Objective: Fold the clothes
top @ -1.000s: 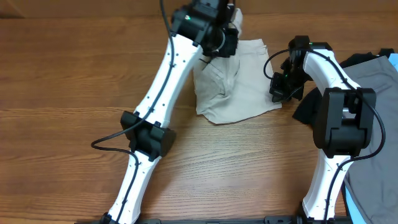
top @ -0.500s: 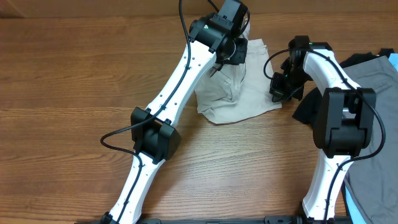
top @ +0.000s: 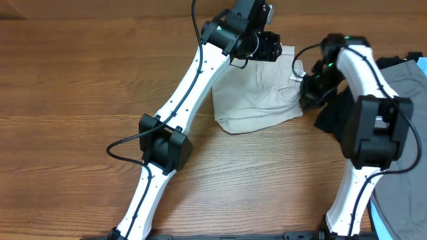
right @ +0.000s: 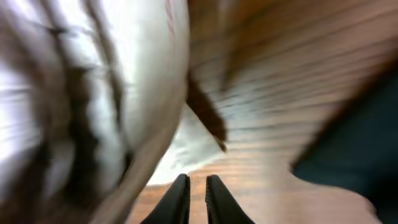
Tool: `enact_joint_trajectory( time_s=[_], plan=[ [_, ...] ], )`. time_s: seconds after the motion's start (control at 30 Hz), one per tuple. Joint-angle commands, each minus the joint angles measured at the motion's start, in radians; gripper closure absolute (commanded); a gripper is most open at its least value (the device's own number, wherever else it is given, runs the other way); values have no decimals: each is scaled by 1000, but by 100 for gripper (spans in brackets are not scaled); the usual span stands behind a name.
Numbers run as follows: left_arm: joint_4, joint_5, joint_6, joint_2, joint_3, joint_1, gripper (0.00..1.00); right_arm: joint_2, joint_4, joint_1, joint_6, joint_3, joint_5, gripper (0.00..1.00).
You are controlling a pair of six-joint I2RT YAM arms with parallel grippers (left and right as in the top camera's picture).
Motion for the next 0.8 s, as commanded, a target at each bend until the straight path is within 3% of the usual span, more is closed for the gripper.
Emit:
enact_joint_trajectory(
  time_s=[0.0, 0.07, 0.13, 0.3, 0.47, 0.77],
  plan=[
    [-49, -40, 28, -10, 2, 44, 58, -133, -48, -11, -15, 67, -5, 86],
    [-84, -108, 29, -10, 2, 53, 71, -157, -65, -4, -16, 67, -23, 89],
    [-102, -166, 29, -10, -2, 55, 76, -164, -70, 7, -20, 67, -55, 96],
    [-95, -254, 29, -10, -34, 55, 90, -163, 35, 42, -121, 66, -225, 96],
    [-9, -243, 28, -10, -139, 52, 94, -161, 164, 67, -119, 38, -245, 96],
    [95, -186, 28, -10, -283, 47, 94, -160, 369, 82, -26, -265, -70, 96]
  ],
)
